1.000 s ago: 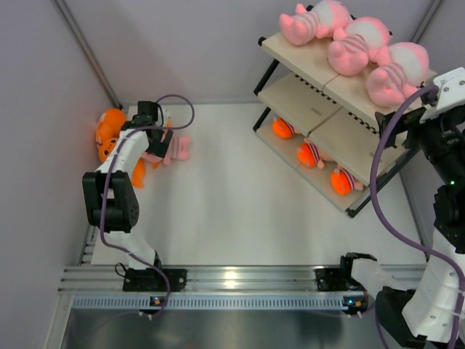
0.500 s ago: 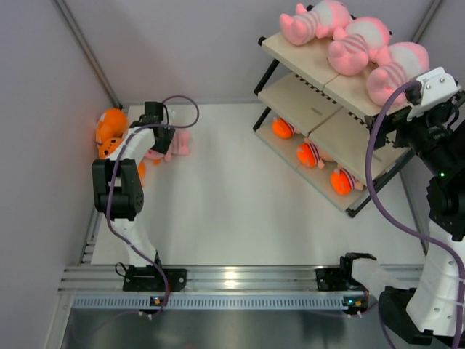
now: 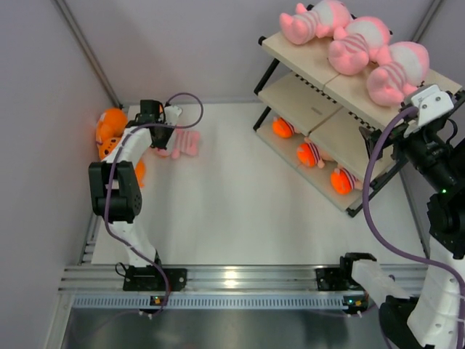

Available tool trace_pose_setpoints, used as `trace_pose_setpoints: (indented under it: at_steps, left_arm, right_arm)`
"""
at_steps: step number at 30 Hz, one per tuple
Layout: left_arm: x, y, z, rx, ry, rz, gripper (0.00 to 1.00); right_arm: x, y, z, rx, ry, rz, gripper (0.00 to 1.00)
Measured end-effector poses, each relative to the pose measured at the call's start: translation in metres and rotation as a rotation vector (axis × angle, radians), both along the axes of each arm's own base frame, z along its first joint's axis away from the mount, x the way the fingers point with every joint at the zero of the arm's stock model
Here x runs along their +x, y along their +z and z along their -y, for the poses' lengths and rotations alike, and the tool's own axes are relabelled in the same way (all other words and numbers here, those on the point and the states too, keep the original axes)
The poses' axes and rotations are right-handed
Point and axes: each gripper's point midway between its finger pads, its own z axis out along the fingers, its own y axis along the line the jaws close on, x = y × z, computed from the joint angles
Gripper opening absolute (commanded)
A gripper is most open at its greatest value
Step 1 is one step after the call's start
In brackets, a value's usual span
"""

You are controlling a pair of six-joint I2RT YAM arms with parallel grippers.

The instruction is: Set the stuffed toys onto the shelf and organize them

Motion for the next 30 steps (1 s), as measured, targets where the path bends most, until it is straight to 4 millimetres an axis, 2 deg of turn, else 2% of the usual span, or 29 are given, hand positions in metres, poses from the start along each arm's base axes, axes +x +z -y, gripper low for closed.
trace_pose_setpoints:
  at_steps: [3, 6, 8, 11, 12, 14, 17, 19, 21, 22, 24, 25, 27, 30]
  left_arm:
    - [-0.029, 0.025, 0.027, -0.104, -0.121, 0.006, 0.00]
    - [-0.062, 0.074, 0.056, -0.180, -0.240, 0.072, 0.00]
    - [-0.086, 0.101, 0.080, -0.192, -0.322, 0.118, 0.00]
    - [-0.137, 0.128, 0.148, -0.235, -0.553, 0.132, 0.00]
    - [-0.155, 0.132, 0.170, -0.267, -0.637, 0.114, 0.00]
    - [-0.190, 0.136, 0.202, -0.339, -0.767, 0.048, 0.00]
    - [-0.214, 0.140, 0.213, -0.380, -0.822, -0.022, 0.00]
    - [-0.226, 0.147, 0.216, -0.382, -0.847, -0.046, 0.00]
    - [-0.237, 0.154, 0.224, -0.382, -0.889, -0.059, 0.00]
    - [-0.244, 0.157, 0.228, -0.384, -0.914, -0.066, 0.00]
    - [-0.255, 0.159, 0.234, -0.385, -0.952, -0.086, 0.00]
    - [-0.263, 0.159, 0.237, -0.384, -0.969, -0.104, 0.00]
    - [-0.272, 0.157, 0.240, -0.383, -0.994, -0.130, 0.00]
    - [-0.285, 0.154, 0.242, -0.382, -1.012, -0.177, 0.00]
  right_arm:
    - [0.001, -0.006, -0.004, -0.008, 0.025, -0.016, 0.95]
    - [-0.001, -0.007, -0.015, -0.010, 0.084, -0.016, 0.95]
    - [-0.008, -0.006, -0.031, -0.009, 0.172, -0.014, 0.93]
    - [-0.021, -0.008, -0.058, 0.017, 0.330, -0.034, 0.90]
    - [-0.024, -0.009, -0.066, 0.028, 0.378, -0.047, 0.89]
    - [-0.029, -0.013, -0.086, 0.055, 0.494, -0.087, 0.87]
    - [-0.029, -0.028, -0.120, 0.065, 0.645, -0.175, 0.87]
    - [-0.029, -0.049, -0.153, 0.031, 0.752, -0.265, 0.88]
    - [-0.026, -0.084, -0.185, -0.034, 0.825, -0.374, 0.89]
    - [-0.032, -0.093, -0.197, -0.056, 0.869, -0.401, 0.90]
    - [-0.033, -0.131, -0.219, -0.116, 0.912, -0.499, 0.89]
    - [-0.036, -0.150, -0.226, -0.147, 0.927, -0.544, 0.89]
    - [-0.042, -0.176, -0.232, -0.190, 0.947, -0.599, 0.89]
    - [-0.051, -0.194, -0.236, -0.221, 0.978, -0.636, 0.89]
